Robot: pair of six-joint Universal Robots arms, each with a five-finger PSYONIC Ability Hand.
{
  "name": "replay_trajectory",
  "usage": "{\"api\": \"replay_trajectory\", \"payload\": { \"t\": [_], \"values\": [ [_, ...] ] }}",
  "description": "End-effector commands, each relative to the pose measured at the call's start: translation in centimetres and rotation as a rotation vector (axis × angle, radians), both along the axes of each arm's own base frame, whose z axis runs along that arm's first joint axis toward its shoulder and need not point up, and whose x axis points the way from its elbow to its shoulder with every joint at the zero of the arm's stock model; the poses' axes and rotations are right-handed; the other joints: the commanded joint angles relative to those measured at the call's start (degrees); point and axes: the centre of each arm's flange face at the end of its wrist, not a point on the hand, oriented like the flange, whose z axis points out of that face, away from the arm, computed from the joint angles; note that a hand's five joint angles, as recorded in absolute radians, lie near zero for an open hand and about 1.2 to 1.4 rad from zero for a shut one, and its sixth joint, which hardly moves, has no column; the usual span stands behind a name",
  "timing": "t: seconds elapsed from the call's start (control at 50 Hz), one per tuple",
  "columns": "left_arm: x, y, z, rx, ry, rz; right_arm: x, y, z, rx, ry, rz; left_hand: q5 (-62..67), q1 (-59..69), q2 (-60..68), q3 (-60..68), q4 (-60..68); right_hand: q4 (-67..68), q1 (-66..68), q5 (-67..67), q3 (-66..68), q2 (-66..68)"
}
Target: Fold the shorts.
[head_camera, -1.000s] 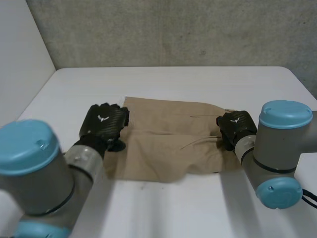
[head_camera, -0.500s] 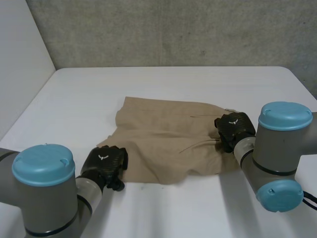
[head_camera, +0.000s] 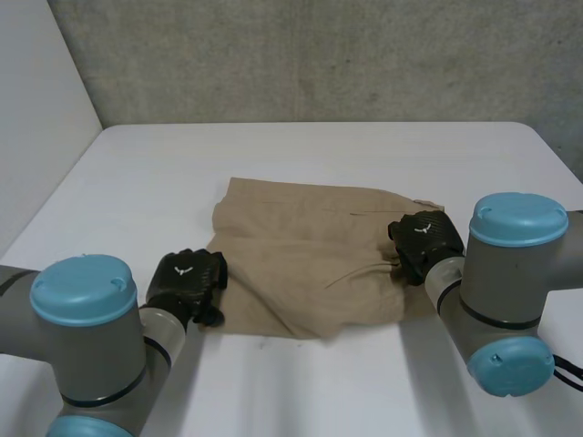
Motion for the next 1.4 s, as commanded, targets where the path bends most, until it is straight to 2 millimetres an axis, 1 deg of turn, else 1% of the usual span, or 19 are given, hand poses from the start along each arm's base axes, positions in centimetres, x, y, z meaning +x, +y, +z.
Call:
{"api": "replay_trajectory", "payload": {
  "t": [0.02,0.5,0.56,0.58,0.6,0.66,0.72,0.74,0.8,0.82,0.88,0.9,0.96,1.02,1.04,1.1,1.26,1.34,1.4],
  "values": [
    [-0.1,0.1,-0.5,0.019,-0.01,-0.006,0.0,0.1,-0.1,0.001,0.003,0.003,0.27,-0.19,-0.09,-0.13,0.07,11.72,24.72,13.31,11.59,12.5],
    [-0.2,-0.1,-1.6,0.046,-0.034,-0.01,0.0,0.1,-0.2,0.001,0.005,0.002,2.12,1.65,1.76,1.71,1.92,11.72,24.72,13.31,11.59,12.5],
    [-0.3,-0.1,-1.7,0.036,-0.053,-0.019,0.0,0.1,-0.2,0.001,0.005,0.002,14.51,14.04,14.15,14.11,14.31,11.72,24.72,13.31,11.59,12.5],
    [-0.3,-0.1,-1.7,0.035,-0.059,-0.02,0.0,0.1,-0.2,0.003,0.006,0.002,22.73,22.26,22.37,22.33,22.53,11.72,24.72,13.31,11.59,12.5],
    [-0.2,-0.2,-1.7,0.028,-0.071,-0.018,0.0,0.1,-0.2,0.003,0.006,0.002,38.27,37.81,37.92,37.87,38.08,11.72,24.72,13.31,11.59,12.5],
    [-0.2,-0.3,-1.2,0.005,-0.075,-0.022,0.0,0.1,-0.1,0.0,0.005,0.002,38.43,37.97,38.07,38.03,38.23,11.72,24.72,13.31,11.59,12.5],
    [-0.2,-0.1,1.0,-0.052,-0.049,-0.023,0.0,0.1,0.3,-0.008,0.0,0.002,38.43,37.97,38.07,38.03,38.23,11.72,24.72,13.31,11.59,12.5],
    [-0.2,-0.1,2.9,-0.1,-0.015,-0.022,-0.1,0.1,0.7,-0.012,-0.002,-0.001,38.43,37.97,38.07,38.03,38.23,11.72,24.72,13.31,11.59,12.5],
    [-0.1,0.1,5.6,-0.168,0.032,-0.022,-0.5,0.0,2.1,-0.036,-0.012,-0.01,38.43,37.97,38.07,38.03,38.23,11.72,24.72,13.31,11.59,12.5],
    [-0.1,0.0,7.0,-0.208,0.056,-0.021,-0.6,0.1,2.5,-0.04,-0.014,-0.012,38.43,37.97,38.07,38.03,38.23,11.72,24.72,13.31,11.59,12.5],
    [0.4,-0.5,8.8,-0.259,0.083,0.001,-0.8,0.7,3.6,-0.042,-0.016,-0.009,38.43,37.97,38.07,38.03,38.23,11.72,24.72,13.31,11.59,12.5],
    [1.1,-1.2,9.8,-0.283,0.089,0.028,-0.8,0.8,3.8,-0.041,-0.015,-0.007,38.43,37.97,38.07,38.03,38.23,11.72,24.72,13.31,11.59,12.5],
    [2.1,-1.3,10.8,-0.288,0.085,0.04,-1.1,1.5,4.1,-0.012,0.024,0.017,38.43,37.97,38.07,38.03,38.23,11.72,24.72,13.31,11.59,12.5],
    [2.4,-0.6,11.5,-0.265,0.081,0.014,-1.4,2.5,4.2,0.023,0.085,0.057,38.43,37.97,38.07,38.03,38.23,11.72,24.72,13.31,11.59,12.5],
    [2.7,-0.1,11.9,-0.243,0.079,-0.002,-1.6,3.2,4.5,0.042,0.119,0.079,38.43,37.97,38.07,38.03,38.23,11.72,24.72,13.31,11.59,12.5],
    [3.2,0.7,12.4,-0.209,0.072,-0.022,-2.2,4.0,5.5,0.047,0.151,0.091,38.43,37.97,38.07,38.03,38.23,11.72,24.72,13.31,11.59,12.5],
    [4.4,3.8,14.9,-0.176,0.077,-0.075,-5.3,5.8,11.2,-0.03,0.213,0.059,38.43,37.97,38.07,38.03,38.23,11.72,24.72,13.31,11.59,12.5],
    [4.7,5.7,14.6,-0.111,0.066,-0.125,-6.0,7.1,13.4,-0.059,0.21,0.078,38.43,37.97,38.07,38.03,38.23,11.72,24.72,13.31,11.59,12.5],
    [4.8,7.2,13.9,-0.047,0.055,-0.165,-6.3,8.3,14.2,-0.048,0.214,0.107,38.43,37.97,38.07,38.03,38.23,11.72,24.72,13.31,11.59,12.5]
  ]
}}
